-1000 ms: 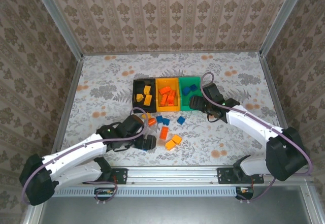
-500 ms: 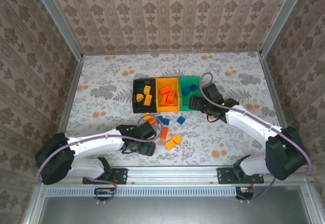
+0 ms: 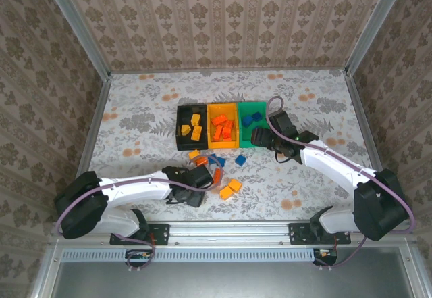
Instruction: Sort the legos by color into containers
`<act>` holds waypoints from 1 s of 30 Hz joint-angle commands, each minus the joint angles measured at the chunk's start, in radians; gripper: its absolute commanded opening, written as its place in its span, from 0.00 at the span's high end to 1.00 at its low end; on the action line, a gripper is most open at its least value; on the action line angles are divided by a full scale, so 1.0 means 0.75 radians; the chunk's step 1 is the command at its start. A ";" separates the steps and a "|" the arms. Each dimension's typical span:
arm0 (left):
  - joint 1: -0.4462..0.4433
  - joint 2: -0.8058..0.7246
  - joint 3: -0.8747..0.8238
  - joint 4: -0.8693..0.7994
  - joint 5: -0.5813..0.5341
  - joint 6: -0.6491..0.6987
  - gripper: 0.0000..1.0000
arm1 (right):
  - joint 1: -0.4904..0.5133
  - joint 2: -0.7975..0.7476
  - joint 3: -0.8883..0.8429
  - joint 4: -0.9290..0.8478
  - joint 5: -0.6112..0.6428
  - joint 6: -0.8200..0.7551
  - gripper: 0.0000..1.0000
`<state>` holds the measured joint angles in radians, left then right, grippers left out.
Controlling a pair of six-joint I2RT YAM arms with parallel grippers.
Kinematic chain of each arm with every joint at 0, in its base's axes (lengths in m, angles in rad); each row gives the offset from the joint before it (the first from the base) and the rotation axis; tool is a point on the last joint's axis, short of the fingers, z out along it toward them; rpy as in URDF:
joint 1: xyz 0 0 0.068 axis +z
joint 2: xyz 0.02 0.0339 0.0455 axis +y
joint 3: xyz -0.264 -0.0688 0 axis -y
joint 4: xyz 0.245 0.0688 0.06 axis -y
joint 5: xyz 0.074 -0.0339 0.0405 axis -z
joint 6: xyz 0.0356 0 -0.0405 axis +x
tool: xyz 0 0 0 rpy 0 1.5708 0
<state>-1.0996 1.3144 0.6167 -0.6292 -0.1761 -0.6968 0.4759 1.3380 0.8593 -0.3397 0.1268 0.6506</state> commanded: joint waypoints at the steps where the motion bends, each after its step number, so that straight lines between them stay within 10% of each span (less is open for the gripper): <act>1: -0.009 -0.058 0.049 -0.038 -0.048 -0.002 0.46 | 0.006 -0.037 0.006 -0.011 0.033 -0.011 0.18; 13: 0.222 -0.115 0.367 0.186 0.035 0.228 0.45 | 0.004 -0.067 -0.032 -0.005 0.036 0.002 0.17; 30: 0.399 0.759 1.281 0.349 0.277 0.424 0.46 | -0.001 -0.123 -0.073 -0.032 0.037 0.000 0.17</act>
<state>-0.8120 1.8256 1.4979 -0.3576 -0.0200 -0.4091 0.4759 1.2747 0.8204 -0.3428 0.1276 0.6514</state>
